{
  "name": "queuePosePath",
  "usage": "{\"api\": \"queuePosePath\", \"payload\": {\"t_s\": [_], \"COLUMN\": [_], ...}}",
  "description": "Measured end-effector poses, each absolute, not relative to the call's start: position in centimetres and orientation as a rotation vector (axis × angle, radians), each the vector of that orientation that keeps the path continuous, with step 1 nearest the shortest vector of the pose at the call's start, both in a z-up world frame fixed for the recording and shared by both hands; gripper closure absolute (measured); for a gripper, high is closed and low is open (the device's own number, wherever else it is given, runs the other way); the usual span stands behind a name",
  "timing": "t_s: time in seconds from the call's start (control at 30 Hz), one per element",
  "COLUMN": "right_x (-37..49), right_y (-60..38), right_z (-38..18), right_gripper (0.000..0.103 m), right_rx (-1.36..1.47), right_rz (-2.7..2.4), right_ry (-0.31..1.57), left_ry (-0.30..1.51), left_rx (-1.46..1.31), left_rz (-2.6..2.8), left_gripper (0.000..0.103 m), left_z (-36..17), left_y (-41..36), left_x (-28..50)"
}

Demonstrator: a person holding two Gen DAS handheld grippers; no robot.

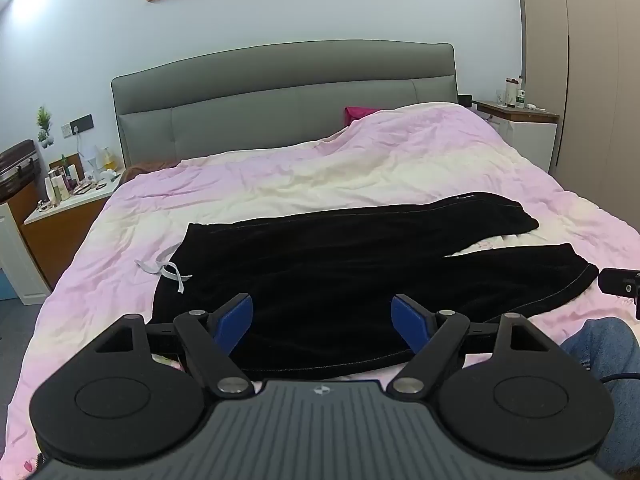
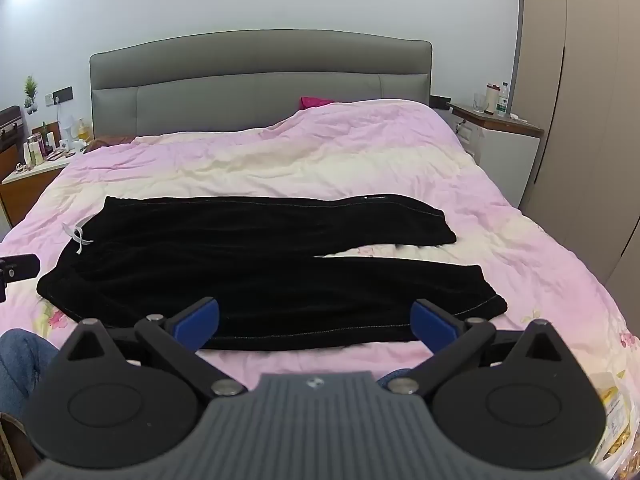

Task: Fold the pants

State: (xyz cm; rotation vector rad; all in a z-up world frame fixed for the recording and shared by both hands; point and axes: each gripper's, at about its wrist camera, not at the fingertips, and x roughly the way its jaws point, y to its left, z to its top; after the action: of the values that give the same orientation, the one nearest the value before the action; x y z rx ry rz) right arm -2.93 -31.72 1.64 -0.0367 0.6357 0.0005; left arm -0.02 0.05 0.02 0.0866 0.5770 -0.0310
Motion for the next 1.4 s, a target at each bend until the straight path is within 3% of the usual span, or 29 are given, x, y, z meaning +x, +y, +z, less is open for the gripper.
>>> {"api": "queuePosePath", "payload": {"t_s": [1.4], "right_x": [-3.8], "right_y": [-31.3], "right_z": [3.1], "right_gripper": [0.005], "right_rx": [-0.036], "right_rz": [0.004], "right_ry": [0.613], "left_ry": [0.600], "left_rx": [0.090], "left_rz": [-0.017], "left_gripper": [0.010], "left_z": [0.3], "left_y": [0.0], "left_x": [0.1]}}
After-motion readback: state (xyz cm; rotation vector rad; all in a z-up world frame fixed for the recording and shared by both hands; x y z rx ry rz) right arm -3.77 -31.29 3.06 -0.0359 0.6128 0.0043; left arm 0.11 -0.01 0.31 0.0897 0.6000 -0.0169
